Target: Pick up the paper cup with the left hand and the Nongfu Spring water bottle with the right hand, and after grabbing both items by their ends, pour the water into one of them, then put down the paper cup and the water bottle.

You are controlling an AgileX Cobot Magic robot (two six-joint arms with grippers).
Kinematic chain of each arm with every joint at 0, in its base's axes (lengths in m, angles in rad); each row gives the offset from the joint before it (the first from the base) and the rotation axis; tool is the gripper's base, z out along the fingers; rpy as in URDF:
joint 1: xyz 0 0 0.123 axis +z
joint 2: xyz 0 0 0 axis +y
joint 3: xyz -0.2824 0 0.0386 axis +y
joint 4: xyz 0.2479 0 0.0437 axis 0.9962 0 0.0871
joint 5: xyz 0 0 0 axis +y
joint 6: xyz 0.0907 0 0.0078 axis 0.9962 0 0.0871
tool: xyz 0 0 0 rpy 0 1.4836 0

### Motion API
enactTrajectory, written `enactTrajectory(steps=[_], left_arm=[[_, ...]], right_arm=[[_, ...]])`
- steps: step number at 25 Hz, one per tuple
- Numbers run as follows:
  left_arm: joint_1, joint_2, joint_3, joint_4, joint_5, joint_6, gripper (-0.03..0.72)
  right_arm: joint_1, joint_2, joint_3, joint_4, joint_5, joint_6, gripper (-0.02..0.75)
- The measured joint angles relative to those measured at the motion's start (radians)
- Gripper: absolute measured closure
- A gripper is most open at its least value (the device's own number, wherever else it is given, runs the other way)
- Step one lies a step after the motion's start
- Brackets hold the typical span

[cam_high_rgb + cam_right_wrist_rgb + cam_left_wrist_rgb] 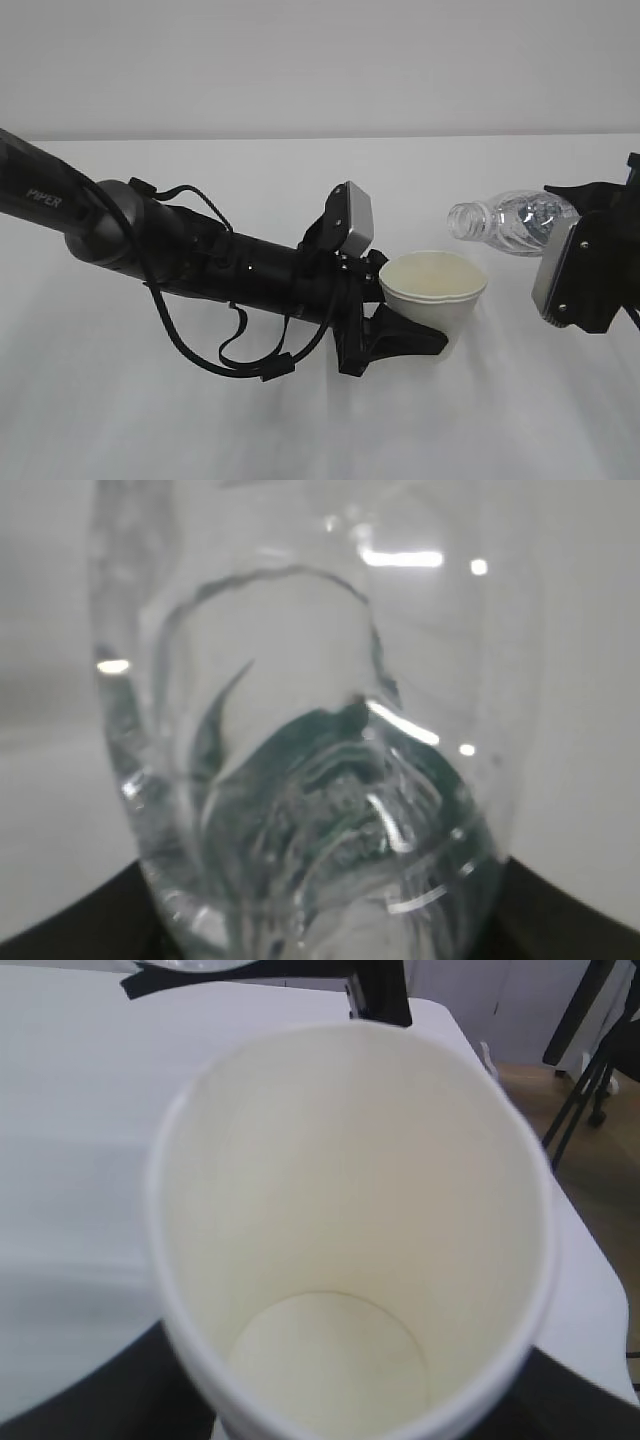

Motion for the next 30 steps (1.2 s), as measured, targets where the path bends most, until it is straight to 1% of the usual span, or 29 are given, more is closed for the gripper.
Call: enactTrajectory(steps=[7, 8, 30], left_arm=[[0.0, 0.002, -0.022, 0.0, -0.012, 0.0, 0.26], [0.0, 0.002, -0.023, 0.0, -0.012, 0.0, 0.26], [0.0, 0.002, -0.023, 0.021, -0.023, -0.014, 0.26]], right_arm=[[0.0, 0.0, -0.002, -0.002, -0.002, -0.021, 0.331], [0.0, 0.0, -0.002, -0.002, -0.002, -0.027, 0.346], [0.0, 0.0, -0.014, -0.004, -0.002, -0.084, 0.34]])
